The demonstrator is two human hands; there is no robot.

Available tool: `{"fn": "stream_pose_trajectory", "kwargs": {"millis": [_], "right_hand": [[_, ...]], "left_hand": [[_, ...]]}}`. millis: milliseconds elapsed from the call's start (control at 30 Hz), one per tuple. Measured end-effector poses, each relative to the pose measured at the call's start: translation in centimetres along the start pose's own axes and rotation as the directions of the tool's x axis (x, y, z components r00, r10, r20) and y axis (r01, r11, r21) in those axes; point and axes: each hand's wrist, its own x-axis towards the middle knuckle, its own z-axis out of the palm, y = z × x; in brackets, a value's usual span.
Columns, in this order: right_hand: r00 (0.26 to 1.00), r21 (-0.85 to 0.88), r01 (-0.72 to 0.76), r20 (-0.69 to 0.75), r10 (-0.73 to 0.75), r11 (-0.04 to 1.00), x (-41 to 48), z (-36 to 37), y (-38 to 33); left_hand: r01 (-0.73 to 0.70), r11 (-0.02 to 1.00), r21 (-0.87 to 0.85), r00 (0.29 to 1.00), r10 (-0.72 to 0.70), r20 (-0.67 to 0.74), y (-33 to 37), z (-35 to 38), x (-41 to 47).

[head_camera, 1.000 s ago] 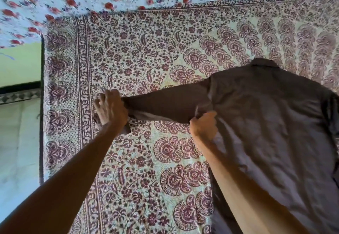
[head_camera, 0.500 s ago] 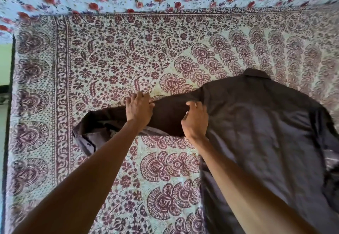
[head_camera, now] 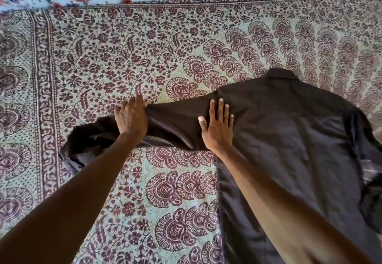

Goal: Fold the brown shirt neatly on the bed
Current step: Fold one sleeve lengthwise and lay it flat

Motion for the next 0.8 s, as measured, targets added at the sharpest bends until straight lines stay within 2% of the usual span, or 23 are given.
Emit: {"fn": "stream_pose_trajectory", "kwargs": {"millis": [167, 333, 433, 500, 567, 633, 700, 767, 800], "right_hand": [[1.0, 0.006, 0.017, -0.012, -0.016, 1.0, 0.2, 0.5, 0.8], [0.998, -0.104, 0.066, 0.013, -0.065, 0.992, 0.1, 0.5, 1.3], [0.998, -0.143, 0.03, 0.061, -0.021, 0.989, 0.2, 0.0, 0.7], [0.999, -0.175, -0.011, 0.028, 0.016, 0.985, -0.1, -0.8, -0.7], [0.996, -0.155, 0.046, -0.069, -0.058, 0.987, -0.8, -1.9, -3.3], [0.961, -0.019, 0.232, -0.151, -0.232, 0.972, -2.0, -2.5, -6.7], [0.923, 0.217, 0.386, -0.076, -0.378, 0.897, -3.4, -2.6, -10.5], [0.848, 0.334, 0.48, 0.058, -0.526, 0.811, -4.8, -2.4, -14.2], [0.804, 0.332, 0.522, 0.115, -0.583, 0.786, -5.4, -2.1, -16.0]], "left_hand": [[0.041, 0.997, 0.069, 0.999, -0.041, 0.001, -0.3, 0.2, -1.8], [0.023, 0.997, 0.076, 1.0, -0.021, -0.019, -0.6, 0.6, -3.5], [-0.051, 0.993, 0.109, 0.994, 0.061, -0.09, -1.9, 0.1, -3.9], [-0.023, 0.997, 0.077, 0.985, 0.035, -0.167, -2.8, -1.1, -4.7], [0.078, 0.996, -0.034, 0.96, -0.084, -0.269, -4.0, -2.6, -6.2], [0.218, 0.966, -0.142, 0.902, -0.255, -0.349, -5.7, -4.1, -8.0], [0.35, 0.885, -0.306, 0.822, -0.447, -0.354, -7.3, -4.8, -9.9], [0.471, 0.756, -0.454, 0.755, -0.612, -0.236, -9.2, -4.9, -11.7], [0.52, 0.7, -0.49, 0.744, -0.653, -0.143, -10.0, -5.0, -12.4]]}}
